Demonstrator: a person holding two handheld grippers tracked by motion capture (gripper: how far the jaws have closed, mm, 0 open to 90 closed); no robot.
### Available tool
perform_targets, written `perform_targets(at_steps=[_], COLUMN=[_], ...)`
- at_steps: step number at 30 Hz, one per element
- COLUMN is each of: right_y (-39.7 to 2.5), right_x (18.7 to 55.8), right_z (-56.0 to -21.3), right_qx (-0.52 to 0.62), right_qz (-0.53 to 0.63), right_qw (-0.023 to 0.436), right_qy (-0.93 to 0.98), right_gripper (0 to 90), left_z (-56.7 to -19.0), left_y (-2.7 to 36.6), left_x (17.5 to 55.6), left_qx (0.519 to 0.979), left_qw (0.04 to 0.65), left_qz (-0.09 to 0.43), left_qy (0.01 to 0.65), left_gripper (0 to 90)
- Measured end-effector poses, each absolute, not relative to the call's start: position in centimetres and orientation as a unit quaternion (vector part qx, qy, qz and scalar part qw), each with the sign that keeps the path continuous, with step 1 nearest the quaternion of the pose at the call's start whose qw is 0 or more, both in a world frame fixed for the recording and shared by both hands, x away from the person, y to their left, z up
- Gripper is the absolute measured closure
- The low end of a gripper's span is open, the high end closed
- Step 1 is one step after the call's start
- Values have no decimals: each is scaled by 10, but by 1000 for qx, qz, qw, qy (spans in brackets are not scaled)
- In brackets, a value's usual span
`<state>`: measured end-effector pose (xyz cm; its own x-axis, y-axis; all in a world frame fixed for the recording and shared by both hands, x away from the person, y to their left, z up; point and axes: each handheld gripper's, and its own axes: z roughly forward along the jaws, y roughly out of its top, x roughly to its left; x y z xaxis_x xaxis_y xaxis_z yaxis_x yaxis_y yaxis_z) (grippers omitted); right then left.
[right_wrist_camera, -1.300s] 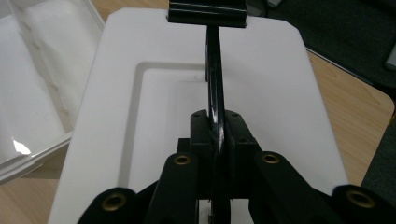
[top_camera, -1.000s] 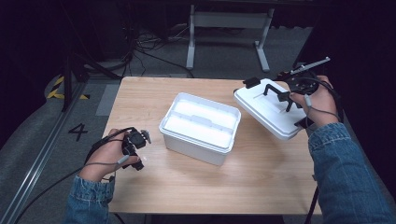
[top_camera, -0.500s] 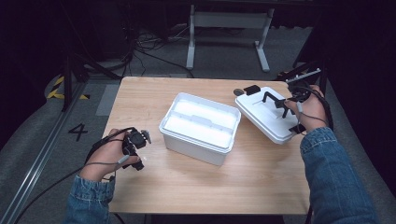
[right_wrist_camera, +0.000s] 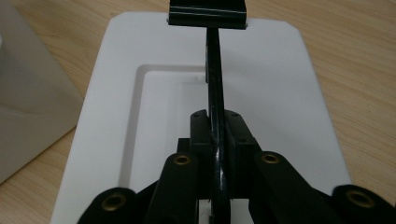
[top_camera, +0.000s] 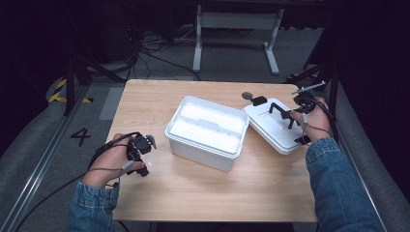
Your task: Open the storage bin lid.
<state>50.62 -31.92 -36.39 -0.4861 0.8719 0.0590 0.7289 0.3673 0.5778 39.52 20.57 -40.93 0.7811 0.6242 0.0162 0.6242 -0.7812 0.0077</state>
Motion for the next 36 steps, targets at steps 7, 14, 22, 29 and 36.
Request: perform_targets(at_steps=[7, 14, 22, 29, 36], right_y=[-321, -322, -327, -331, -336], right_x=[506, 504, 503, 504, 503], right_z=[-379, -394, -405, -410, -407], right_qx=[497, 502, 515, 531, 548], right_qz=[276, 277, 283, 279, 269], right_qw=[118, 102, 85, 88, 111], right_qy=[814, 813, 805, 795, 784], right_gripper=[844, 843, 837, 824, 751], left_z=[-410, -411, -412, -412, -412], left_y=[205, 204, 203, 204, 203], left_x=[396, 398, 399, 398, 399], left_qx=[944, 945, 944, 945, 945], left_qw=[-2, -4, -3, -4, -4], left_qz=[8, 9, 8, 8, 8], left_qy=[329, 327, 329, 328, 326], left_gripper=[246, 244, 244, 244, 242])
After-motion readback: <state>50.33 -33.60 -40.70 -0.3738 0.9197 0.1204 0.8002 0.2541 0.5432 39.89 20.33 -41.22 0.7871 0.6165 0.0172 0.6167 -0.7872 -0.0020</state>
